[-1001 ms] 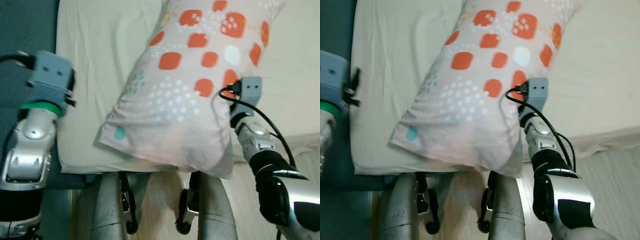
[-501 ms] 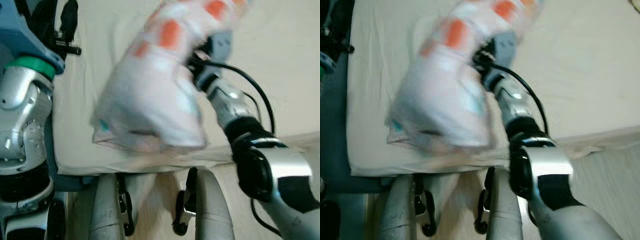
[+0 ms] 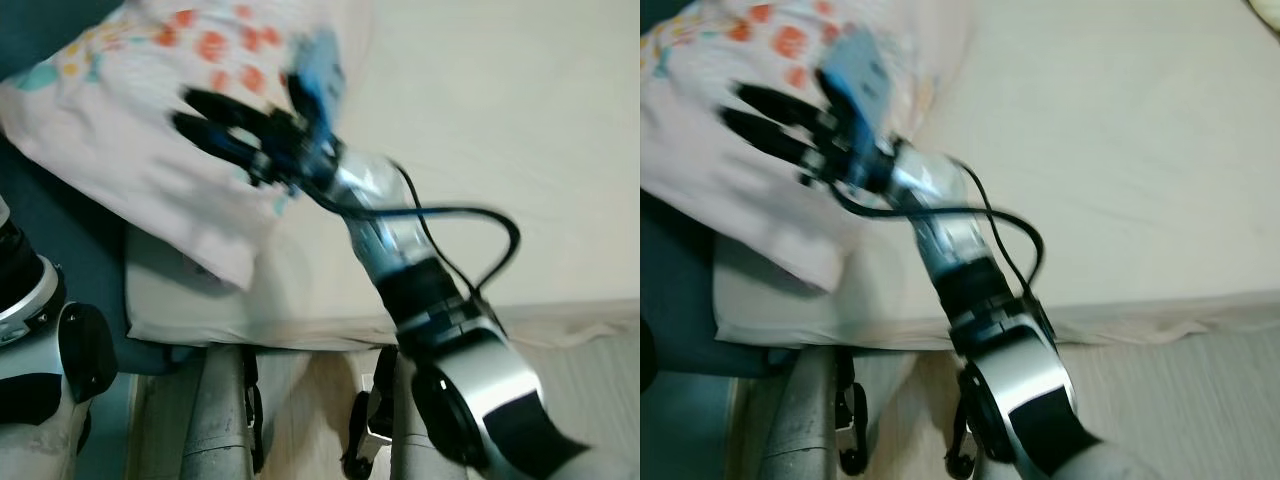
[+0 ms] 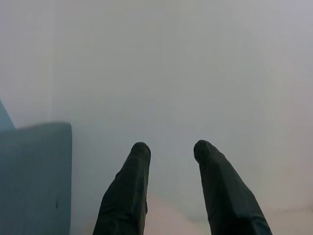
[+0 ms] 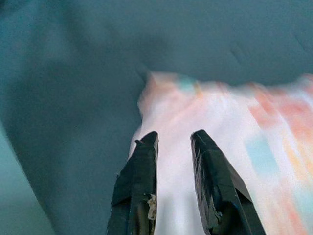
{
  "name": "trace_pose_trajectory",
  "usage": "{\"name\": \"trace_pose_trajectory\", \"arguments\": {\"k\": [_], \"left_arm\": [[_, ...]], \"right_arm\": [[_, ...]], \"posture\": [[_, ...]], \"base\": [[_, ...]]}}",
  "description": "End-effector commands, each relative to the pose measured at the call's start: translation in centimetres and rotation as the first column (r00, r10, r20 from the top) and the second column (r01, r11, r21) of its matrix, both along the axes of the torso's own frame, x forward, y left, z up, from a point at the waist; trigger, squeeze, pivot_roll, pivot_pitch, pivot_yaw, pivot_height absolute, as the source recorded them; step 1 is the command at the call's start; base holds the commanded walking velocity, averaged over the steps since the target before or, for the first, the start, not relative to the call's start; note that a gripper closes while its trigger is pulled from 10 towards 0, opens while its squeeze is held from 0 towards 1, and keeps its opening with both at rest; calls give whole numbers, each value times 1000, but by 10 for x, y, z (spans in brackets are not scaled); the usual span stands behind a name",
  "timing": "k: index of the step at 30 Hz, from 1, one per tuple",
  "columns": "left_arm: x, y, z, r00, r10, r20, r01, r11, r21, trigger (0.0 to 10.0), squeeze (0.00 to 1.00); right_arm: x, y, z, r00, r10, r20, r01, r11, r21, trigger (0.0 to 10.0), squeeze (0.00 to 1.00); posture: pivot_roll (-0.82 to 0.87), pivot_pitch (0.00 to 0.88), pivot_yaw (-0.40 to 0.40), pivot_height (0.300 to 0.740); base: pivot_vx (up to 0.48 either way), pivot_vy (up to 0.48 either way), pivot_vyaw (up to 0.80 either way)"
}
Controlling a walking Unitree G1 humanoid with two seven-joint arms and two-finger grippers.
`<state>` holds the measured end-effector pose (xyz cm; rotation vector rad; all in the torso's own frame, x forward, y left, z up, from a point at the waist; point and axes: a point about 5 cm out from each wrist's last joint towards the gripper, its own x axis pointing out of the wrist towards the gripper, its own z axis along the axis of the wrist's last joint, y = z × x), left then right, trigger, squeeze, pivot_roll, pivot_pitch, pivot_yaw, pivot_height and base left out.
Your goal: Clean up the room
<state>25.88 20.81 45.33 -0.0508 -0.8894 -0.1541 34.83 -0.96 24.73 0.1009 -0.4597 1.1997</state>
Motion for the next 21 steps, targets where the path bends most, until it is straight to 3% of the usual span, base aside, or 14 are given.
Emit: {"name": "trace_pose_trajectory", "arguments": {"k": [1,3,4,5,6,7,8,9,12,14,17,19,20,21], "left_arm": [[9,-7,-11,998,-22,-52,24,999,25,10000,0],[22,-14,-27,994,25,-107,-16,997,82,10000,0],[22,-14,-27,994,25,-107,-16,997,82,10000,0],[39,-15,-55,969,138,-205,-101,978,180,10000,0],[39,-15,-55,969,138,-205,-101,978,180,10000,0],[47,-13,-75,944,206,-259,-143,960,242,10000,0],[47,-13,-75,944,206,-259,-143,960,242,10000,0],[49,-10,-90,926,236,-295,-154,949,274,10000,0],[40,-6,-149,870,317,-377,-130,886,444,10000,0],[33,-6,-162,861,330,-388,-113,866,487,10000,0],[26,-5,-178,844,357,-401,-101,839,535,10000,0],[15,-2,-214,802,416,-429,-65,775,629,10000,0],[15,-2,-214,802,416,-429,-65,775,629,10000,0],[12,1,-232,767,438,-469,-45,765,643,10000,0]], "right_arm": [[1,-11,-4,998,-58,-16,58,998,14,10000,0],[3,-34,-24,980,-181,-87,183,983,23,10000,0],[3,-34,-24,980,-181,-87,183,983,23,10000,0],[0,-61,-51,932,-317,-176,324,946,14,10000,0],[0,-61,-51,932,-317,-176,324,946,14,10000,0],[-2,-76,-66,892,-394,-219,404,915,-2,10000,0],[-2,-76,-66,892,-394,-219,404,915,-2,10000,0],[-4,-85,-72,861,-445,-244,459,888,-1,10000,0],[-11,-115,-80,766,-579,-279,608,793,25,10000,0],[-13,-120,-79,749,-603,-273,633,773,29,10000,0],[-16,-124,-78,738,-620,-266,649,761,26,10000,0],[-17,-125,-82,740,-609,-286,638,770,10,10000,0],[-17,-125,-82,740,-609,-286,638,770,10,10000,0],[-16,-122,-86,748,-581,-321,616,788,9,10000,0]], "posture": [[113,178,28,603],[106,175,31,603],[106,175,31,603],[84,167,45,603],[84,167,45,603],[84,167,45,603],[84,167,45,603],[72,165,55,603],[51,160,62,603],[51,160,62,603],[50,156,59,603],[55,150,51,603],[55,150,51,603],[64,150,46,603]], "base": [[0,0,0],[0,0,0],[0,0,0],[0,0,0],[0,0,0],[0,0,0],[0,0,0],[0,0,0],[0,0,0],[0,0,0],[0,0,0],[0,0,0],[0,0,0],[0,0,0]]}}
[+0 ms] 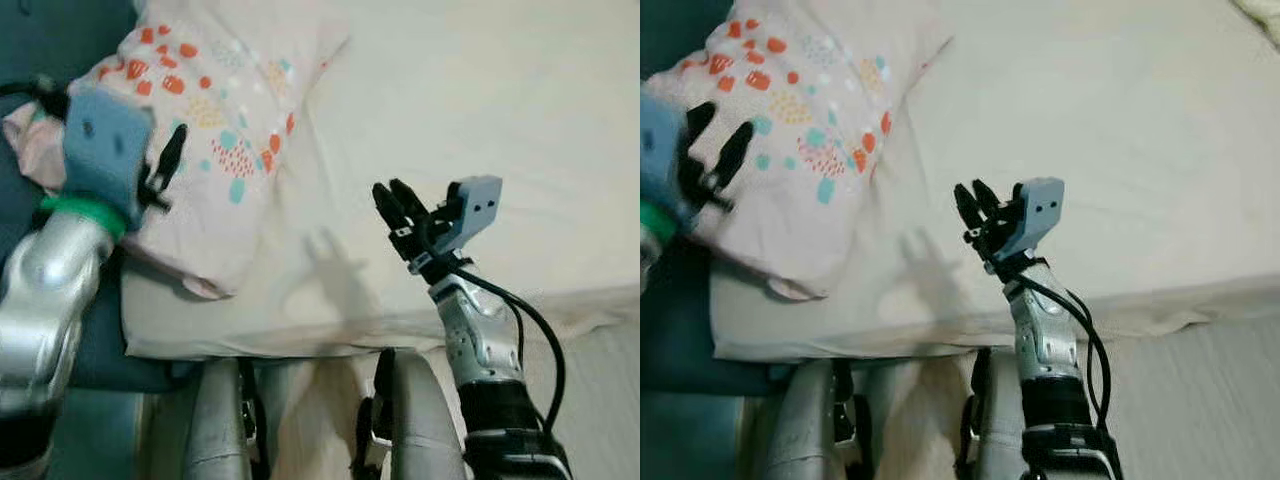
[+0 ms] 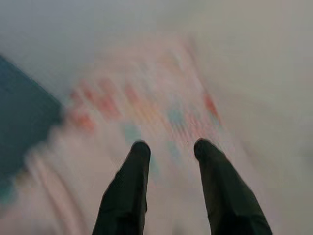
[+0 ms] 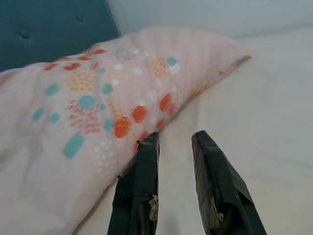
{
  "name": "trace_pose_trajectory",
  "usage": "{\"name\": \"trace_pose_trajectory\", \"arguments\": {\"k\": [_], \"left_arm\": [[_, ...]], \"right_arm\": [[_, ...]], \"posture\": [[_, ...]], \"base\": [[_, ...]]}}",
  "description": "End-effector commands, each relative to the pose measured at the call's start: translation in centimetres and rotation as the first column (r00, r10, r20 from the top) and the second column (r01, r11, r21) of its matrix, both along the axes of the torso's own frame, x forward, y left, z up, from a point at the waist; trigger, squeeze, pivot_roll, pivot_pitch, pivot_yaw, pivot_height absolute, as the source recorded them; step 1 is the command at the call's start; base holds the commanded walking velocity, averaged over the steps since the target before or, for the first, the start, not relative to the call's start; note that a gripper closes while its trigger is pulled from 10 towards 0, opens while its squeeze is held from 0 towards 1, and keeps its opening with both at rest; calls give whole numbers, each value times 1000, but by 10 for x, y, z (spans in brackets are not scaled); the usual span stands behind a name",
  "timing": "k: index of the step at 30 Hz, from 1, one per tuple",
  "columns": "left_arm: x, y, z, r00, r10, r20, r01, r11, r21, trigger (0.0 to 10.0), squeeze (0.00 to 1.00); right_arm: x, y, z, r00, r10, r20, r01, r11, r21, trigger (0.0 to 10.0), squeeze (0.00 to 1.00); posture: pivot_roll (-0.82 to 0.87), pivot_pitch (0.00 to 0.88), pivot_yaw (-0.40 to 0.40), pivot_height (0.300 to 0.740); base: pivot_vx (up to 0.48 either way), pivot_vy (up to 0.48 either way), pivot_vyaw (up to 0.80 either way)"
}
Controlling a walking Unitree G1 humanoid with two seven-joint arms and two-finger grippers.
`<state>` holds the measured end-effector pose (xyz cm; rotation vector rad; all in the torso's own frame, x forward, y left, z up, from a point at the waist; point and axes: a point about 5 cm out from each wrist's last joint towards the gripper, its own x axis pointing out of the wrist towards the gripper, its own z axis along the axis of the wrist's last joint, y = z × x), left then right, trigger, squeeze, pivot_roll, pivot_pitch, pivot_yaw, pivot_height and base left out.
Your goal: Clean up the room
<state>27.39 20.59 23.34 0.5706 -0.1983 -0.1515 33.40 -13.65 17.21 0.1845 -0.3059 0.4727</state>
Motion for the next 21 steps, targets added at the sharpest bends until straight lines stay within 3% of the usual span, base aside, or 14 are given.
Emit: {"name": "trace_pose_trajectory", "arguments": {"k": [1,2,4,7,8,10,11,12,17,19,21], "left_arm": [[-7,8,-29,997,45,-68,-40,997,69,10000,16],[-10,10,-38,994,61,-89,-52,994,91,10000,149],[-15,15,-54,986,93,-141,-83,994,71,10000,149],[-17,15,-60,982,115,-152,-107,992,61,10000,129],[-15,11,-57,983,119,-142,-114,993,37,10000,98],[-14,3,-50,987,116,-114,-117,993,1,10000,94],[-14,3,-50,987,116,-114,-117,993,1,10000,94],[-16,-4,-46,989,108,-99,-111,993,-25,10000,94],[-32,-7,-57,984,106,-141,-108,994,-6,10000,102],[-43,-4,-70,967,149,-207,-165,984,-64,10000,102],[-47,-3,-75,959,164,-232,-189,978,-90,10000,102]], "right_arm": [[-1,11,-17,993,70,-94,-68,997,32,10000,0],[0,15,-21,989,92,-120,-87,995,44,10000,0],[2,28,-30,969,170,-182,-158,984,81,10000,0],[6,43,-39,955,204,-215,-208,978,7,10000,0],[10,51,-41,947,227,-227,-241,970,-32,10000,1000],[13,67,-43,932,274,-237,-311,940,-138,10000,1000],[13,67,-43,932,274,-237,-311,940,-138,10000,1000],[16,82,-43,920,308,-241,-367,894,-258,10000,1000],[18,100,-37,902,364,-233,-427,836,-346,10000,1000],[17,111,-36,876,415,-246,-481,793,-374,10000,1000],[16,115,-37,866,431,-254,-499,775,-387,10000,1000]], "posture": [[76,153,40,603],[76,153,40,603],[98,160,35,603],[121,181,25,603],[134,190,20,603],[156,211,11,603],[156,211,11,603],[174,227,1,603],[205,243,-16,603],[226,259,-28,603],[226,259,-28,603]], "base": [[0,0,0],[0,0,0],[0,0,0],[0,0,0],[0,0,0],[0,0,0],[0,0,0],[0,0,0],[0,0,0],[0,0,0],[0,0,0]]}}
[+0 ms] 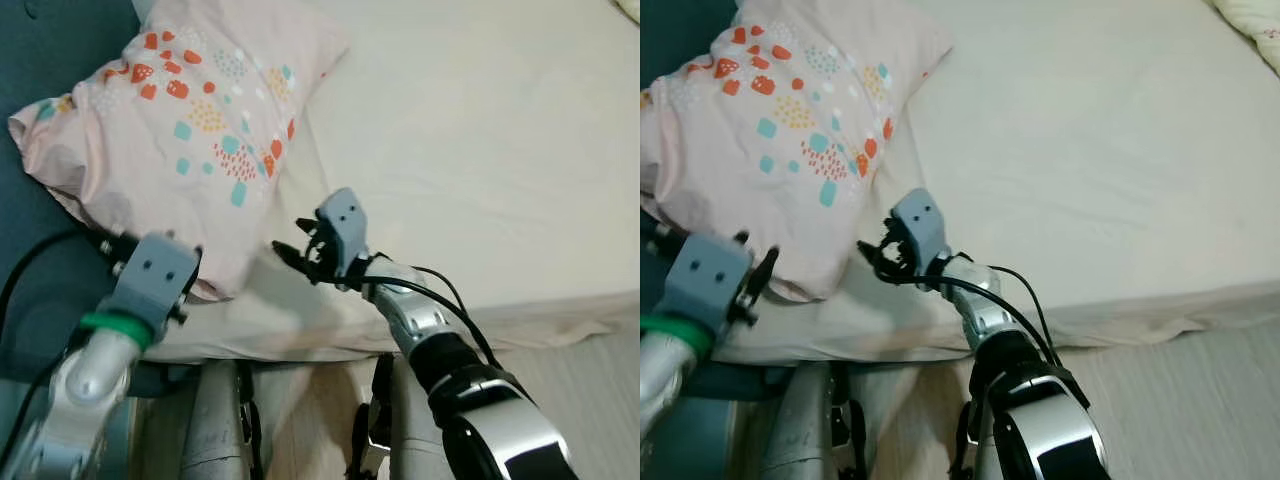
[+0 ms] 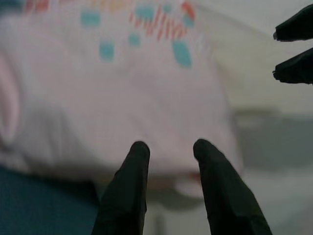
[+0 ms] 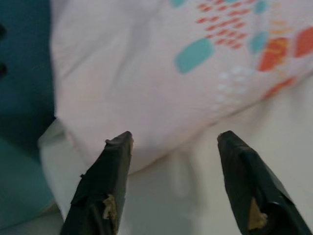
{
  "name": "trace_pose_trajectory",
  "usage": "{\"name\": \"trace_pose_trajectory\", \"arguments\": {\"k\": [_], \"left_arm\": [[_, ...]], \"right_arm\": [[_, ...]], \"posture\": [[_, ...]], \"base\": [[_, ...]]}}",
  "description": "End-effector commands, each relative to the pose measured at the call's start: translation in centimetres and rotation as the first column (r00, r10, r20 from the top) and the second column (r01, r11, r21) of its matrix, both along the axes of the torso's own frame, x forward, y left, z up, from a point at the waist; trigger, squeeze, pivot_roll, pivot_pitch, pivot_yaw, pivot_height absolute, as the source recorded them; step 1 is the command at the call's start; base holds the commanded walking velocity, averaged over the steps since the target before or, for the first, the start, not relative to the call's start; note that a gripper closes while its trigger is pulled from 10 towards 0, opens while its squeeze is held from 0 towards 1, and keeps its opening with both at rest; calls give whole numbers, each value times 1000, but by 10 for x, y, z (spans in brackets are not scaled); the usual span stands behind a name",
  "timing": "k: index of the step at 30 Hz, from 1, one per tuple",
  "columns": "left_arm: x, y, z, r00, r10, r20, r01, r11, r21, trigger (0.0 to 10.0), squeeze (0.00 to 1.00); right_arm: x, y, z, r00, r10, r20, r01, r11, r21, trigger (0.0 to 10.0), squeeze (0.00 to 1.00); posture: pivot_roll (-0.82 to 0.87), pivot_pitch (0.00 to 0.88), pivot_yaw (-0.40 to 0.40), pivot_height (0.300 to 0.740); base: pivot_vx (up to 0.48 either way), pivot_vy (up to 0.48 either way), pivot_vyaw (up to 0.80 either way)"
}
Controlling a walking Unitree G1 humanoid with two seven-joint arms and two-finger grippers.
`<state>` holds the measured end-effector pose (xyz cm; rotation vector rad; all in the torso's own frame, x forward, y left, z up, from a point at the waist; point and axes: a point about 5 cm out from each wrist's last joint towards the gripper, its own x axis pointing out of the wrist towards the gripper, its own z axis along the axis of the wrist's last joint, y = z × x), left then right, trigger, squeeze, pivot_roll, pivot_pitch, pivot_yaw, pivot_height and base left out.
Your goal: Clean up the room
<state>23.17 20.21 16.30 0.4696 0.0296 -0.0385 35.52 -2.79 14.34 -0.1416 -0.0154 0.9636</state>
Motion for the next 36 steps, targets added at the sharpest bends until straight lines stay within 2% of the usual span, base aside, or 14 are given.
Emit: {"name": "trace_pose_trajectory", "arguments": {"k": [1,3,4,6,7,14,20,26,27,30,31,33,34,36], "left_arm": [[-4,1,-4,999,17,-31,-17,1000,-15,10000,102],[-10,3,-24,986,95,-137,-103,993,-53,10000,106],[-8,7,-36,971,163,-176,-170,985,-21,10000,102],[-6,9,-43,958,209,-197,-212,977,6,10000,102],[2,13,-50,946,268,-183,-263,963,50,10000,82],[48,11,-65,944,314,-104,-299,944,136,10000,71],[90,-4,-70,946,320,-61,-307,939,157,10000,78],[98,-30,-85,965,184,-187,-182,983,27,10000,86],[97,-49,-89,970,62,-237,-82,994,-77,10000,71],[81,-110,-89,888,-359,-288,237,893,-382,10000,63],[81,-110,-89,888,-359,-288,237,893,-382,10000,63],[69,-141,-78,807,-538,-244,361,776,-517,10000,63],[69,-141,-78,807,-538,-244,361,776,-517,10000,63],[59,-163,-65,740,-646,-184,412,653,-635,10000,59]], "right_arm": [[-5,7,-8,999,43,-19,-44,999,-28,10000,1000],[-6,13,-8,998,54,16,-53,996,-76,10000,1000],[-4,13,-5,998,35,48,-31,997,-75,10000,596],[-2,13,-2,997,21,70,-16,997,-70,10000,596],[0,10,2,996,-6,94,10,999,-44,10000,0],[11,-28,25,962,-206,178,186,975,124,10000,0],[11,-102,50,845,-459,276,396,882,256,10000,0],[6,-132,61,781,-550,295,468,829,305,10000,0],[4,-142,64,760,-577,298,492,811,316,10000,0],[4,-156,69,729,-617,297,529,783,326,10000,0],[4,-156,69,729,-617,297,529,783,326,10000,0],[5,-154,72,729,-618,294,531,782,328,10000,0],[5,-154,72,729,-618,294,531,782,328,10000,0],[5,-152,73,733,-616,289,528,783,329,10000,0]], "posture": [[226,259,-28,603],[236,265,-39,603],[237,266,-47,603],[237,266,-47,603],[229,262,-48,603],[151,248,-25,603],[44,234,13,603],[4,223,36,603],[-2,222,38,603],[-11,216,46,603],[-11,216,46,603],[-11,213,45,603],[-11,213,45,603],[-2,209,45,603]], "base": [[0,0,0],[0,0,0],[0,0,0],[0,0,0],[0,0,0],[0,0,0],[0,0,0],[0,0,0],[0,0,0],[0,0,0],[0,0,0],[0,0,0],[0,0,0],[0,0,0]]}}
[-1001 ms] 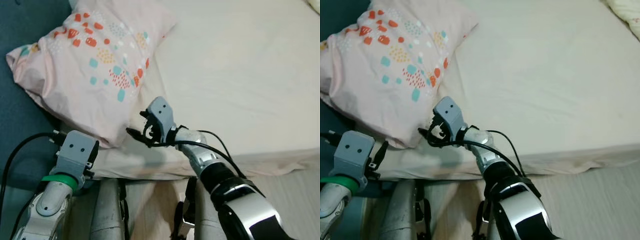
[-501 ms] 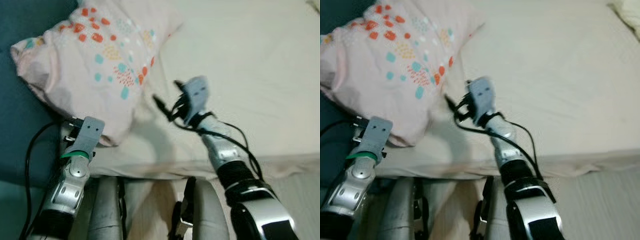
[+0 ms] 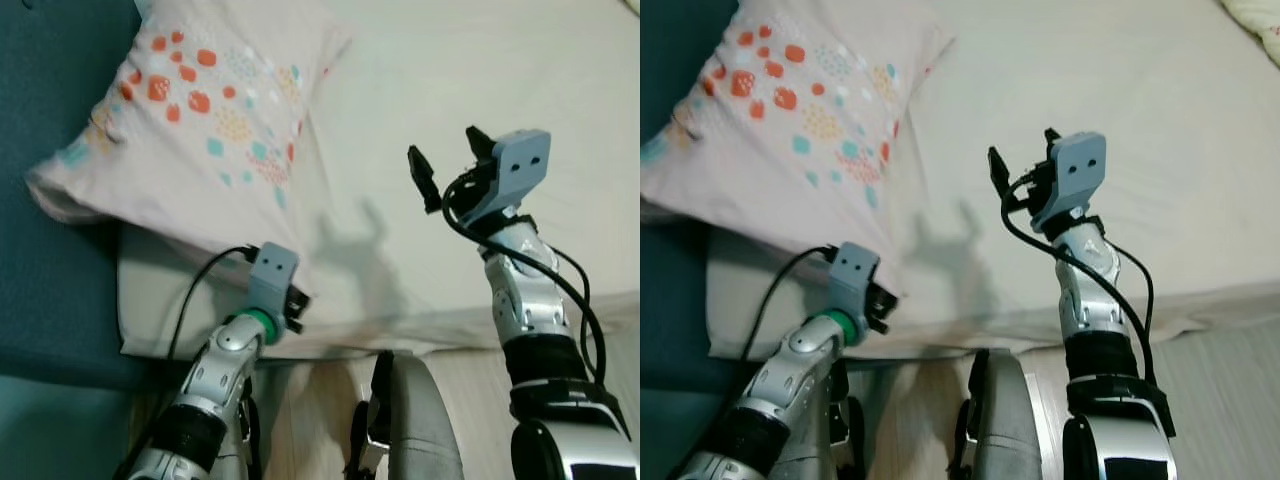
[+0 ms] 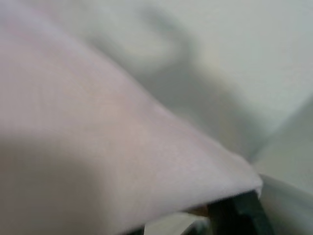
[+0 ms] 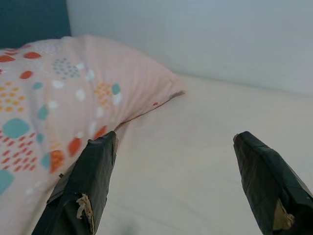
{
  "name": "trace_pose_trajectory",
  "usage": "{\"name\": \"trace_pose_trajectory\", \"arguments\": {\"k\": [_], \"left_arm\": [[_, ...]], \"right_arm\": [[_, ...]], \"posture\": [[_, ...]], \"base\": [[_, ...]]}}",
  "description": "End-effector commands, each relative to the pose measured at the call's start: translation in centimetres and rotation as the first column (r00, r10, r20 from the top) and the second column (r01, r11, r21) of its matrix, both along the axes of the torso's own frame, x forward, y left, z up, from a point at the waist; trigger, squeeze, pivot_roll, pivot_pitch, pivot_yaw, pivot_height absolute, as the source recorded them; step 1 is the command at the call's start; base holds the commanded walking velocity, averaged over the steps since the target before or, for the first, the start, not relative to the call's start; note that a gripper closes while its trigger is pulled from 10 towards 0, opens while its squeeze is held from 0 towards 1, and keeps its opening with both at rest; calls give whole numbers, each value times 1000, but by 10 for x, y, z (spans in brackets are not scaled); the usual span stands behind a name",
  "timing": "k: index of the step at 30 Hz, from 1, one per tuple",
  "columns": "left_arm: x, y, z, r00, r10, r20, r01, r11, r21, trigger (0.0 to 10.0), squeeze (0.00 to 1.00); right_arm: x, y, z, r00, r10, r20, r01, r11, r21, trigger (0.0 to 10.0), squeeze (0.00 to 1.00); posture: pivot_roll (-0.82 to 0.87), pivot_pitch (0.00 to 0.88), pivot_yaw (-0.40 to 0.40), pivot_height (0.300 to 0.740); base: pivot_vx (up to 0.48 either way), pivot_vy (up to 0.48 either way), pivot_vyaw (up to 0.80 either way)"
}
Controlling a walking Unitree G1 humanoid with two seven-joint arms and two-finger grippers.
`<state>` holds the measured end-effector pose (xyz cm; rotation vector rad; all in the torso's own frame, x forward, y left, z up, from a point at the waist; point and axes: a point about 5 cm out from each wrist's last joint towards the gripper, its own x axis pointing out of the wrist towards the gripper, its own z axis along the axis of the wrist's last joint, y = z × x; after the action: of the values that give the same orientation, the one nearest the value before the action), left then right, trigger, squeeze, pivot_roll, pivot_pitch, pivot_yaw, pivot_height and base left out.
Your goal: Clean up the room
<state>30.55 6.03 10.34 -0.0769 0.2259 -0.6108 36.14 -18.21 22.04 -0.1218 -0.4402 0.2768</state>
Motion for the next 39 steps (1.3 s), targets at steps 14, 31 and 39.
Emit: {"name": "trace_pose_trajectory", "arguments": {"k": [14,31,39], "left_arm": [[-64,-80,72,882,-469,54,456,817,-352,10000,20],[-40,-5,-51,924,-377,69,176,576,798,10000,0],[-30,74,-60,984,176,23,-146,729,669,10000,0]], "right_arm": [[5,8,1,999,21,-27,-21,1000,15,10000,0],[9,12,-8,998,19,-62,-17,999,31,10000,0],[8,16,-11,998,25,-62,-23,999,38,10000,0]], "posture": [[20,199,47,603],[42,195,46,603],[48,181,55,603]], "base": [[0,0,0],[0,0,0],[0,0,0]]}}
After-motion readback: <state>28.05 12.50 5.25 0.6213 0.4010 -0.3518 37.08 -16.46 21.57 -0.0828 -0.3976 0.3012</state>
